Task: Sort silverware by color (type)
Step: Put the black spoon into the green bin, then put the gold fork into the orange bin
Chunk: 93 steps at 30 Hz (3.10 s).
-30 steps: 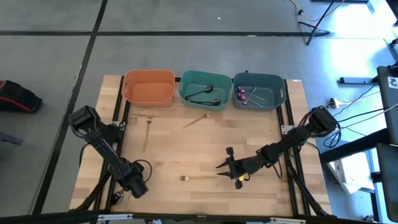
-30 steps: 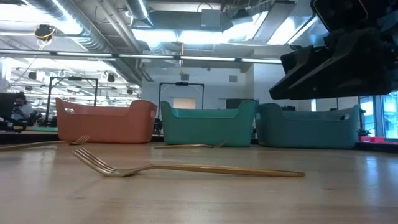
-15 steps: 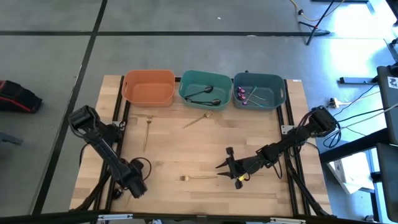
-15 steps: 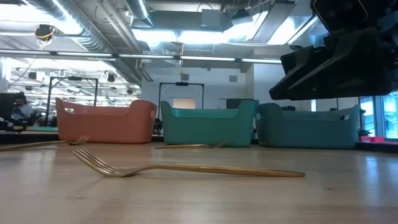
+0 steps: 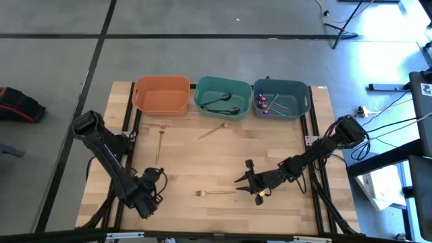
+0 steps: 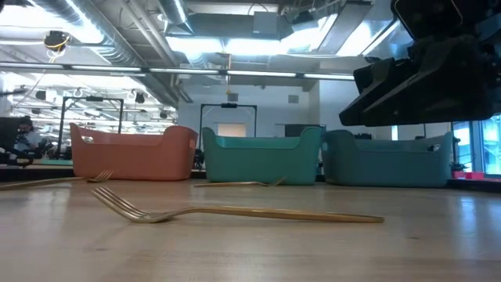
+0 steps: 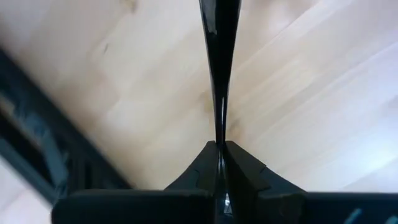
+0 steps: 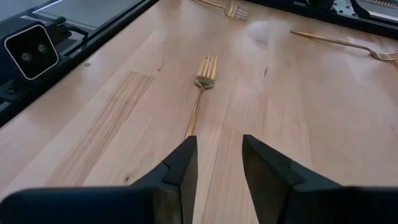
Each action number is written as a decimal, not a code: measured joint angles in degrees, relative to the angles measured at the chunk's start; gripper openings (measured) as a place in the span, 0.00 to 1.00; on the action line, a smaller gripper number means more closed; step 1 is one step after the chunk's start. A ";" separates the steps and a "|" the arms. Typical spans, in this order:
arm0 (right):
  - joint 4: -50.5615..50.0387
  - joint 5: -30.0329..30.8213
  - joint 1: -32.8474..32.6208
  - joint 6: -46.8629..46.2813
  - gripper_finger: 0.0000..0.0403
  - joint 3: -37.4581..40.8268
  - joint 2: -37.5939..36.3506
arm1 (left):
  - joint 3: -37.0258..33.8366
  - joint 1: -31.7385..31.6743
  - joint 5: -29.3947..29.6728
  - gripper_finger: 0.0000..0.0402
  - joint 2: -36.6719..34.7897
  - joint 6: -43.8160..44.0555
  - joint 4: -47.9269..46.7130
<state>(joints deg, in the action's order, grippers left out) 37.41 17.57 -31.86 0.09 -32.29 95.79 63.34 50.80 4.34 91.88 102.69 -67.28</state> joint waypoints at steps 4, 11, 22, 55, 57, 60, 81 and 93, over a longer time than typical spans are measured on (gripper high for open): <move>-0.04 -0.01 0.00 0.01 0.29 0.00 0.00 | 2.23 -1.67 6.04 0.03 0.00 -3.93 -0.06; -2.18 0.36 0.00 0.00 0.29 0.02 0.00 | 5.26 -5.78 16.46 0.03 0.00 -15.11 0.28; -4.70 2.39 0.00 -5.92 0.29 4.82 0.00 | 8.28 -17.40 24.86 0.03 -0.02 -43.62 5.04; -3.48 3.82 11.20 2.33 0.29 7.76 -0.81 | 13.51 -67.63 7.97 0.03 0.81 -122.84 49.12; -3.39 3.81 12.76 2.35 0.29 7.76 -0.79 | 13.52 -69.87 4.67 0.03 1.88 -124.51 53.16; -3.46 3.06 14.37 2.35 0.29 7.76 -0.68 | 13.59 -73.06 1.18 0.03 3.73 -125.77 55.72; -2.96 1.39 15.43 1.52 0.29 7.72 -0.66 | 13.50 -81.94 0.65 0.03 23.37 -127.20 60.41; -3.38 0.84 15.41 1.51 0.29 7.72 -0.66 | 13.49 -81.15 5.26 0.23 22.52 -126.20 59.29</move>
<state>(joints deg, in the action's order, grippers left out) 34.03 18.41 -16.45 1.60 -24.58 95.13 76.83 -30.35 9.60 114.40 -23.51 -7.99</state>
